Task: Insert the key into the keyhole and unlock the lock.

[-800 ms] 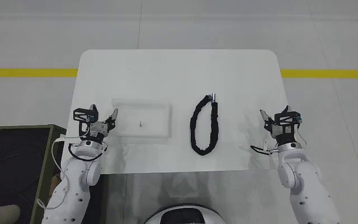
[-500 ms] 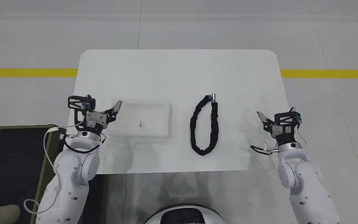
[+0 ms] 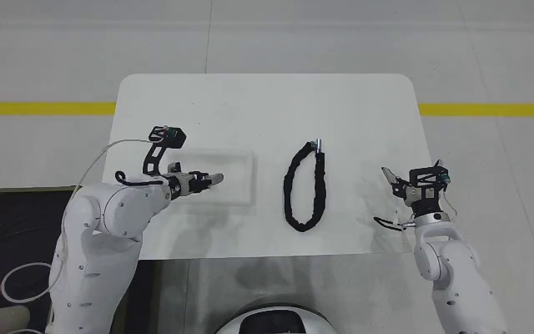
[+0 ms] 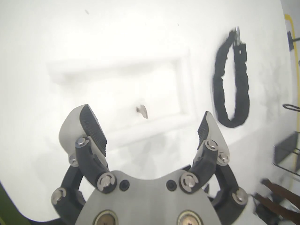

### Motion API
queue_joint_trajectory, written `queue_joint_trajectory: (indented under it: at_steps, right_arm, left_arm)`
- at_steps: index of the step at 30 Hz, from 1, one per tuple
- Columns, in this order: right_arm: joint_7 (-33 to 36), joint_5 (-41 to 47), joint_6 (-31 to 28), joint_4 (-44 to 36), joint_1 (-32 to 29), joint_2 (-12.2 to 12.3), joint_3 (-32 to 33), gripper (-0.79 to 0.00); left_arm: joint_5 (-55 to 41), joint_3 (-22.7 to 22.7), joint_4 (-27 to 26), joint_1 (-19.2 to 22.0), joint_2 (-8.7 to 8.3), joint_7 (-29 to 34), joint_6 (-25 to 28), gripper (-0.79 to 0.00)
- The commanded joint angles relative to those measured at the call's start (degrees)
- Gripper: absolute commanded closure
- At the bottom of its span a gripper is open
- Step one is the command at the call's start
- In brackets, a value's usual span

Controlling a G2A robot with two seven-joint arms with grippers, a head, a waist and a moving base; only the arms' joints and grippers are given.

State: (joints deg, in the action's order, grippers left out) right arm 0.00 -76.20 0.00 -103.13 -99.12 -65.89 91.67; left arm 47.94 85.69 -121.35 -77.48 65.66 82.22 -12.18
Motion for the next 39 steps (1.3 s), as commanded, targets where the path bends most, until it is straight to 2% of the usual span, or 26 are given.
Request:
queue_joint_trajectory:
  at_steps: [1,13,15,17,19,25,27,30,32,35,37,39]
  right_arm:
    - [0.0,0.0,0.0,0.0,0.0,0.0,0.0,-0.785]
    - [0.0,0.0,0.0,0.0,0.0,0.0,0.0,-0.785]
    - [0.0,0.0,0.0,0.0,0.0,0.0,0.0,-0.785]
    - [0.0,0.0,0.0,0.0,0.0,0.0,0.0,-0.785]
    - [0.0,0.0,0.0,0.0,0.0,0.0,0.0,-0.785]
    - [0.0,0.0,0.0,0.0,0.0,0.0,0.0,-0.785]
    - [0.0,0.0,0.0,0.0,0.0,0.0,0.0,-0.785]
    - [0.0,0.0,0.0,0.0,0.0,0.0,0.0,-0.785]
    - [0.0,0.0,0.0,0.0,0.0,0.0,0.0,-0.785]
    - [0.0,0.0,0.0,0.0,0.0,0.0,0.0,-0.785]
    - [0.0,0.0,0.0,0.0,0.0,0.0,0.0,-0.785]
    - [0.0,0.0,0.0,0.0,0.0,0.0,0.0,-0.785]
  left_arm:
    - [0.1,0.0,0.0,0.1,0.00,0.3,0.0,-0.785]
    - [0.1,0.0,0.0,0.1,0.00,0.3,0.0,-0.785]
    - [0.7,-0.2,1.3,0.2,-0.05,-0.9,0.1,-0.785]
    - [1.8,-0.8,2.8,2.8,-0.14,1.4,-1.5,-0.785]
    - [1.7,-1.1,4.6,7.1,-0.27,5.8,-2.8,-0.785]
    - [-1.5,-7.1,12.1,14.2,-1.75,5.8,-3.8,-0.785]
    - [-2.0,-11.6,14.3,16.5,-2.99,5.8,-2.9,-0.742]
    - [-1.1,-15.8,16.4,19.2,-4.58,5.8,-4.1,-0.579]
    - [-1.3,-17.4,17.5,20.2,-5.45,5.8,-4.1,-0.502]
    - [-1.6,-18.4,18.5,20.9,-6.39,5.8,-4.1,-0.529]
    - [-1.6,-19.0,18.5,21.2,-6.97,5.8,-4.1,-0.474]
    - [-1.2,-19.5,18.7,21.3,-7.45,5.8,-4.1,-0.474]
